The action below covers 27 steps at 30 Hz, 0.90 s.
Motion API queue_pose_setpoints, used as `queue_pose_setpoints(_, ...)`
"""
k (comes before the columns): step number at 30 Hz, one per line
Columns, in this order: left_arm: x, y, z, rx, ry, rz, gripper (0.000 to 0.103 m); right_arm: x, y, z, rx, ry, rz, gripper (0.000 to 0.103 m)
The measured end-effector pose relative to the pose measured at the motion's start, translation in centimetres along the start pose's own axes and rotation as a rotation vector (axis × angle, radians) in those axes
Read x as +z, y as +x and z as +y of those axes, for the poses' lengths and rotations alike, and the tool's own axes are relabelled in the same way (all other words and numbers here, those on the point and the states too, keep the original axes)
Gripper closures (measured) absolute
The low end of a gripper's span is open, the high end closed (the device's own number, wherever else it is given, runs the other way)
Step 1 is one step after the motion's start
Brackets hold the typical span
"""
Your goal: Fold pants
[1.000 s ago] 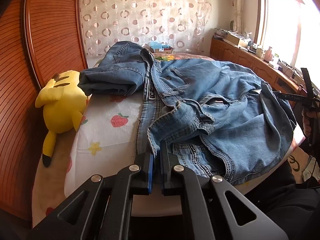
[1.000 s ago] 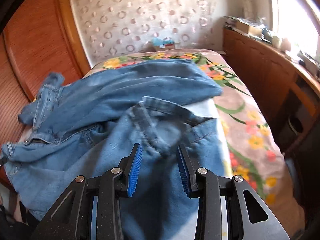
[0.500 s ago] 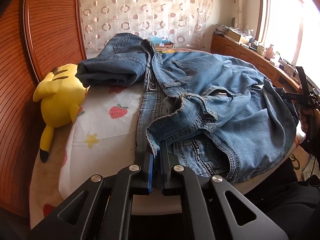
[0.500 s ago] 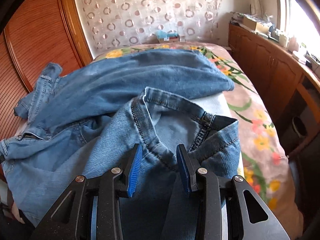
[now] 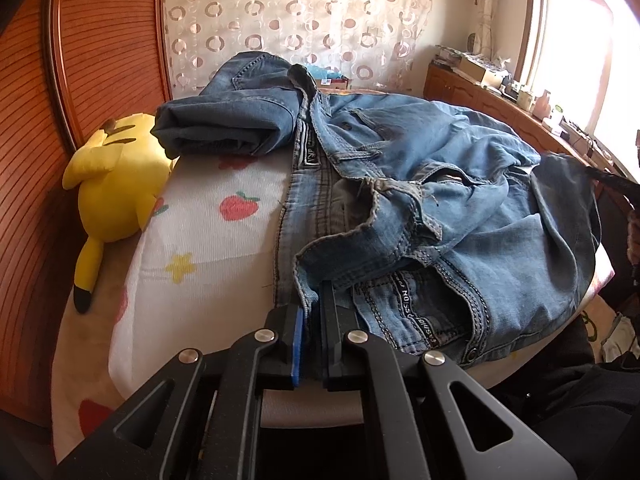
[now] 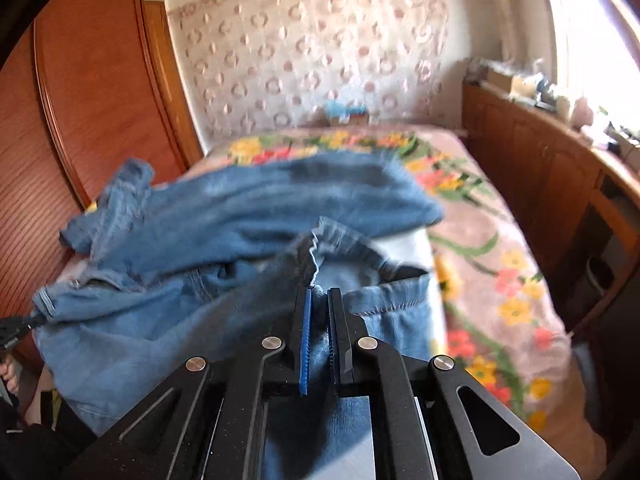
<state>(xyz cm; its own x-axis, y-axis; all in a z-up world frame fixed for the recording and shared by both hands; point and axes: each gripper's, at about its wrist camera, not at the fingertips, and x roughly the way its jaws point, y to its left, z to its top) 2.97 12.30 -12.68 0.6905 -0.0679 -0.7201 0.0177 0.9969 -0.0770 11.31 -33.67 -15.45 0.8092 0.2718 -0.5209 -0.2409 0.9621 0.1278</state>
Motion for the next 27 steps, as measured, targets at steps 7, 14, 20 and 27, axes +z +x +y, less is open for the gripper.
queue_pose_setpoints(7,-0.4,0.8,0.6,0.005,-0.001,0.04,0.084,0.3,-5.6,-2.1,-0.074,0.025,-0.116,0.096)
queue_pose_setpoints(14,-0.8,0.9,1.1,-0.013,-0.01,0.033,0.08,-1.6,-6.1,-1.3,-0.101,0.031,-0.104,0.096)
queue_pose_setpoints(20,-0.3,-0.9,0.4,-0.019,0.011,-0.02,0.098,-0.3,-7.3,-1.5,-0.103,0.035,-0.125,0.096)
queue_pose_setpoints(27,3.0,-6.9,-0.8,-0.008,0.054,-0.176,0.099,1.6,-12.5,-1.4,-0.119,0.02,-0.23,0.096)
